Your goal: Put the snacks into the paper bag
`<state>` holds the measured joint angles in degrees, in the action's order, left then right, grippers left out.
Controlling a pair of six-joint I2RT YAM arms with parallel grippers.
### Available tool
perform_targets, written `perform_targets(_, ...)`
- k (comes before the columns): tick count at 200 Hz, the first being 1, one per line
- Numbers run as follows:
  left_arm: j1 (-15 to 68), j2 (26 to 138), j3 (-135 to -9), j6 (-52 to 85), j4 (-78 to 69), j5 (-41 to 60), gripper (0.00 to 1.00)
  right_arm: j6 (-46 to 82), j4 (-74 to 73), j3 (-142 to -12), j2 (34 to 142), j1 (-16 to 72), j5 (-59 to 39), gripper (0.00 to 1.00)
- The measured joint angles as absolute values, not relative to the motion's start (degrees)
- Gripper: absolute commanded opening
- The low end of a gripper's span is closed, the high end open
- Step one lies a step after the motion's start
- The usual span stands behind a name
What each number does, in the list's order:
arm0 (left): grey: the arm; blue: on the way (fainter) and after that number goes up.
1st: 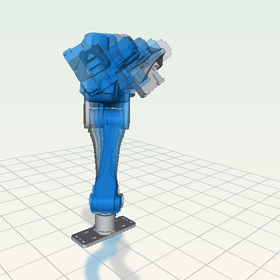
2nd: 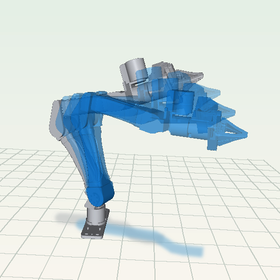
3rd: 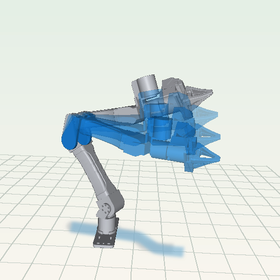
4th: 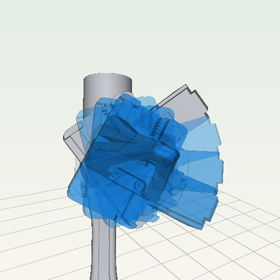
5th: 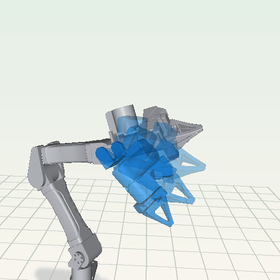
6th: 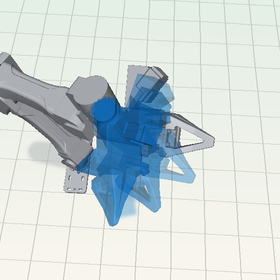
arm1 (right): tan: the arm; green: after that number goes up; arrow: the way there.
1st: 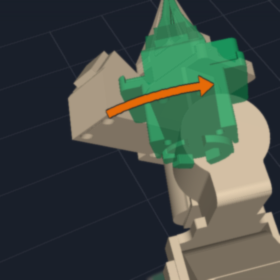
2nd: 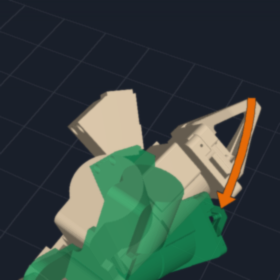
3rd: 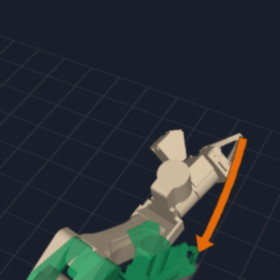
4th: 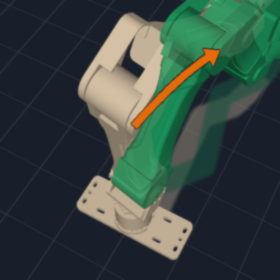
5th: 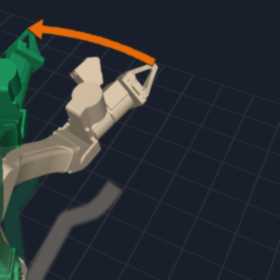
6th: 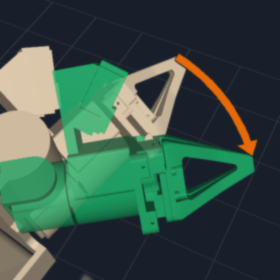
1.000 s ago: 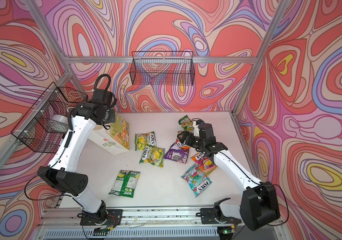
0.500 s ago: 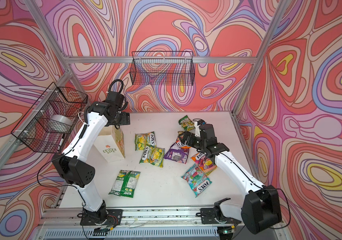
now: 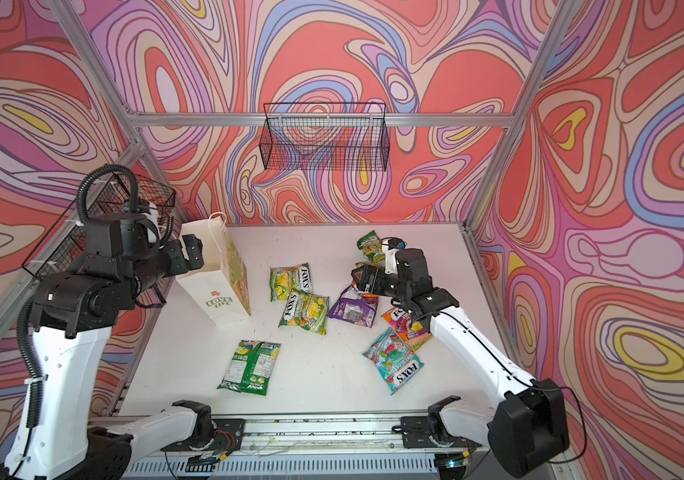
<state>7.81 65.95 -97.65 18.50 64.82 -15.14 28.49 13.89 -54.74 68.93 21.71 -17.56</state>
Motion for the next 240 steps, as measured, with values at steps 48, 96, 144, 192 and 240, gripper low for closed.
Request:
perform_targets(48, 1.98, 69.38, -87.02, 20.43, 64.03, -13.13, 0.96, 27.00, 6.20, -56.40, 69.30, 25.19, -24.77, 0.98)
perform_targets(96, -3.62, 74.91, -86.98, 22.94, 58.83, -12.80, 0.86, 26.98, 3.81, -57.17, 69.97, 25.61, -26.96, 0.98)
perform_targets(144, -6.66, 80.53, -86.98, 25.08, 53.95, -11.79, 0.60, 26.96, 4.19, -57.14, 69.84, 25.65, -26.74, 0.98)
perform_targets(192, -7.60, 82.37, -85.49, 26.76, 49.95, -8.05, 0.06, 26.63, 8.43, -57.17, 68.84, 25.67, -23.38, 0.99)
perform_targets(240, -7.60, 80.38, -83.00, 26.81, 48.53, -0.73, 0.00, 26.94, 23.03, -58.87, 64.97, 25.56, -11.14, 0.98)
